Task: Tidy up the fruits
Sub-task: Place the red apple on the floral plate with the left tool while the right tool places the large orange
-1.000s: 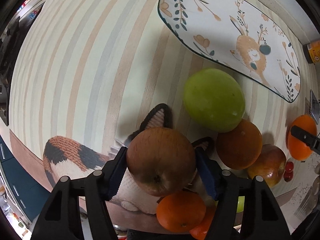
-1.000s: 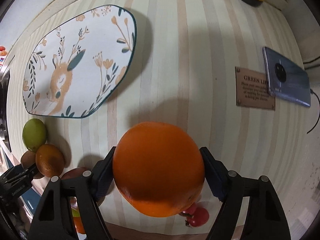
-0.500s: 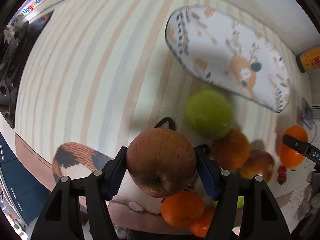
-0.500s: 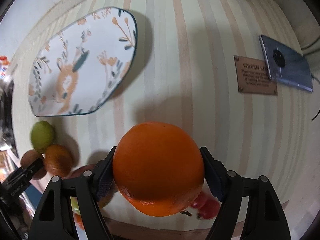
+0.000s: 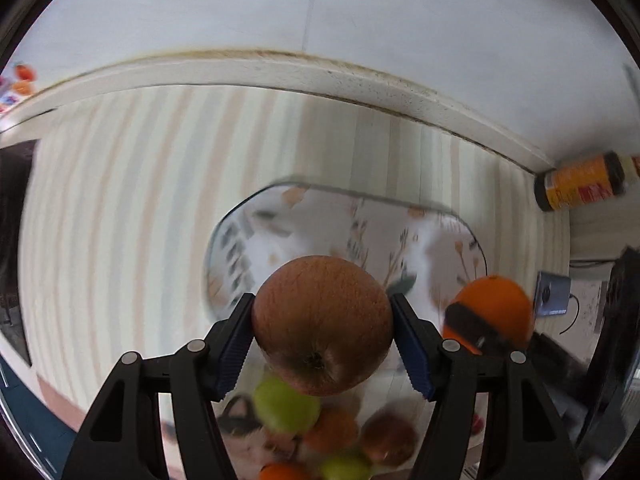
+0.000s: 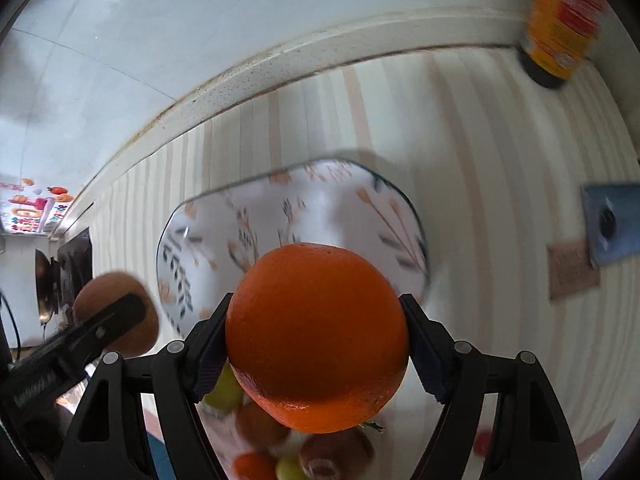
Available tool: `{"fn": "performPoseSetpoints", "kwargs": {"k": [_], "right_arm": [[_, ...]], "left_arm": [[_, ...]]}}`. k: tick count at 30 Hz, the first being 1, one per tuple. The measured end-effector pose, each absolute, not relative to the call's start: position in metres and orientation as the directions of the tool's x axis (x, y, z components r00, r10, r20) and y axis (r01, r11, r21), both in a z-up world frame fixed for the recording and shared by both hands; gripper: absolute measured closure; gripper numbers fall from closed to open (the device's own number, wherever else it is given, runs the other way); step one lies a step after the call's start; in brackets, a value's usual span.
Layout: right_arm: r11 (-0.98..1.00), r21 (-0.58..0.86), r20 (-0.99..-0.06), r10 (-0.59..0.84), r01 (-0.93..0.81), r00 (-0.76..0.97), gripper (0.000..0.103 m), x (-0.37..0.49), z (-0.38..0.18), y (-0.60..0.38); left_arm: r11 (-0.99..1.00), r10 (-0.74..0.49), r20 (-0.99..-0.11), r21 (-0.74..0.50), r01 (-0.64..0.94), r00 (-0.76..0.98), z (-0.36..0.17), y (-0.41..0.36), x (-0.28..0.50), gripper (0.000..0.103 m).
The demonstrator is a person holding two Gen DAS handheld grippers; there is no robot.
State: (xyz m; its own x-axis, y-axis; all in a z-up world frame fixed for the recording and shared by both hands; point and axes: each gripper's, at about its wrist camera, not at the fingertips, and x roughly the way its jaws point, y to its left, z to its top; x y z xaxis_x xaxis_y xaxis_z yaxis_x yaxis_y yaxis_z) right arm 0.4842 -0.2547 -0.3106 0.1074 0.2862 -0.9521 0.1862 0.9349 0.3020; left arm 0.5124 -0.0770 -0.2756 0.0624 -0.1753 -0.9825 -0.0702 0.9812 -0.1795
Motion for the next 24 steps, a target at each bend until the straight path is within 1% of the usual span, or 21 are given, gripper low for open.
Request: {"fn": "performPoseSetpoints", "kwargs": {"k": [4, 7, 14, 16, 17, 18, 19, 22, 24], "right_arm": [[0.952, 0.258, -0.965, 0.246, 0.162, 0.09, 0.023, 0.501, -0.325, -0.249], [0.958, 0.244, -0.969, 0.236, 0.148, 0.074, 0.023, 0.513, -0.335, -0.246], [0.966, 0.225, -0.974, 0.225, 0.131, 0.009, 0.022, 0.529, -0.36, -0.251], [0.963, 0.237, -0.971, 0.238, 0.126, 0.015, 0.02, 0.528, -0.36, -0.252], [0.965, 0.234, -0.972, 0.233, 0.121, 0.022, 0.019, 0.529, -0.356, -0.251], [0.967, 0.228, -0.974, 0.226, 0.112, 0.028, 0.011, 0.53, -0.352, -0.251], [0.971, 0.218, -0.976, 0.216, 0.097, 0.029, 0.007, 0.531, -0.348, -0.251], [0.98, 0.185, -0.983, 0.184, 0.066, 0.025, 0.006, 0.533, -0.336, -0.251], [0.983, 0.178, -0.984, 0.177, 0.049, 0.023, 0.005, 0.533, -0.328, -0.252]], "left_arm": [[0.973, -0.221, -0.974, -0.218, -0.075, -0.038, -0.314, -0.088, 0.546, 0.039], [0.967, -0.245, -0.966, -0.237, -0.096, -0.081, -0.329, -0.09, 0.554, 0.039], [0.971, -0.229, -0.965, -0.218, -0.098, -0.125, -0.346, -0.099, 0.555, 0.039], [0.973, -0.221, -0.967, -0.211, -0.089, -0.126, -0.347, -0.102, 0.553, 0.039], [0.977, -0.206, -0.971, -0.197, -0.082, -0.119, -0.347, -0.103, 0.552, 0.039], [0.98, -0.192, -0.975, -0.185, -0.075, -0.111, -0.347, -0.106, 0.553, 0.039], [0.981, -0.186, -0.977, -0.179, -0.073, -0.102, -0.346, -0.107, 0.553, 0.038], [0.983, -0.178, -0.981, -0.173, -0.066, -0.076, -0.339, -0.105, 0.551, 0.021], [0.987, -0.15, -0.988, -0.148, -0.055, -0.04, -0.326, -0.105, 0.548, 0.021]]}}
